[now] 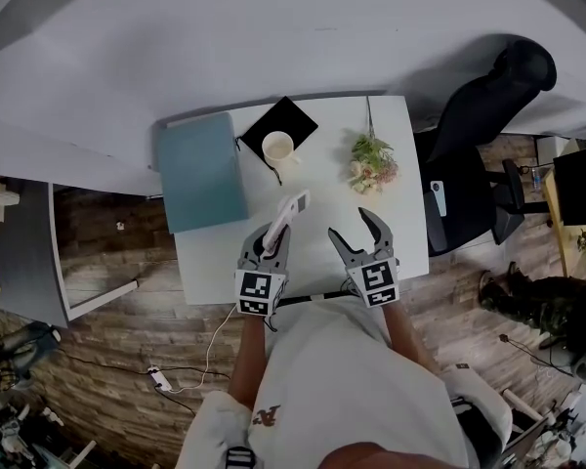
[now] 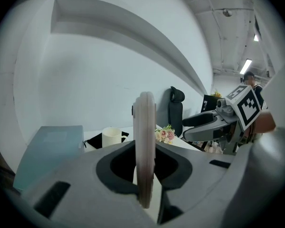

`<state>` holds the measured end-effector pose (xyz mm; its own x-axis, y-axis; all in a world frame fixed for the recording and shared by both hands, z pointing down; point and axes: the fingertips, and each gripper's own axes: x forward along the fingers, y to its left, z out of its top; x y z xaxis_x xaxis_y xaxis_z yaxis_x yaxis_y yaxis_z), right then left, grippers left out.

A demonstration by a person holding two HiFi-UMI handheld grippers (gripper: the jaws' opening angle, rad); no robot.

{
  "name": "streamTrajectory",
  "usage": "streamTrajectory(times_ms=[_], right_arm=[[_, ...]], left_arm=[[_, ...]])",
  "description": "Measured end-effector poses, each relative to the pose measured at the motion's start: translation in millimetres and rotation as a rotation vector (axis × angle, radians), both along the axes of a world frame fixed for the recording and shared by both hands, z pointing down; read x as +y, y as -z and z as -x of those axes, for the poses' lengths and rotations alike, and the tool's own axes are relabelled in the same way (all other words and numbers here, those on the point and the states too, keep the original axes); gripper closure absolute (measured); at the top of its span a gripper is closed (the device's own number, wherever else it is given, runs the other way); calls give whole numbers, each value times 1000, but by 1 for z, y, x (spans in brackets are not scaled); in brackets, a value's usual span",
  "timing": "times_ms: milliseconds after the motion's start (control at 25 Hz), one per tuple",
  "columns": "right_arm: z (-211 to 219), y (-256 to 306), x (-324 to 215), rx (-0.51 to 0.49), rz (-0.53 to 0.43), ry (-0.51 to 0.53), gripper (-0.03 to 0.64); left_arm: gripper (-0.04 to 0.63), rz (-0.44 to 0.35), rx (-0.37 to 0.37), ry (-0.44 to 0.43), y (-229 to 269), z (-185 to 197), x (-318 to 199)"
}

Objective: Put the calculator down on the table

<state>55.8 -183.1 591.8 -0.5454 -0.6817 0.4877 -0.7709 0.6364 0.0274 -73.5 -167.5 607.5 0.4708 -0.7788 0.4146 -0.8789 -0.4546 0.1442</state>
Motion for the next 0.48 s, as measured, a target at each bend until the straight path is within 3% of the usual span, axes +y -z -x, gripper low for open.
streamTrajectory(times_ms=[480], right_arm=[[1,-29,13,28,55,12,302]], left_arm=[[533,77,36,-26,-32,-10,10]])
